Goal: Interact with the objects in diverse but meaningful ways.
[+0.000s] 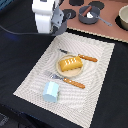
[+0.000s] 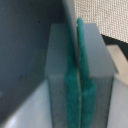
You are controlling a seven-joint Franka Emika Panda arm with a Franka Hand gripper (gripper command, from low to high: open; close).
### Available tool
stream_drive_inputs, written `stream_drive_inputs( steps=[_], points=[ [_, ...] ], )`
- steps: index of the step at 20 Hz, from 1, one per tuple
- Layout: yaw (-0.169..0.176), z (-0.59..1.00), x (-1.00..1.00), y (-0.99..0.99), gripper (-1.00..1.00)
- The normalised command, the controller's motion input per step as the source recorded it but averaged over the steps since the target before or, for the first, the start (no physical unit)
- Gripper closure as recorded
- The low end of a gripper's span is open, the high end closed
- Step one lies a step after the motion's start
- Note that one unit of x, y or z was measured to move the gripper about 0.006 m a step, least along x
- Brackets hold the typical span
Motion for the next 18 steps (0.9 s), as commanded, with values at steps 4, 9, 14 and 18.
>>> stream_drive_inputs(
  steps=[4,9,14,18],
  points=[
    [0.038,-0.35,-0.45,0.00,1.00],
    [0.033,-0.33,-0.40,0.00,1.00],
    [0.023,-0.36,-0.40,0.01,1.00],
    [0.020,-0.31,-0.25,0.00,-1.00]
  ],
)
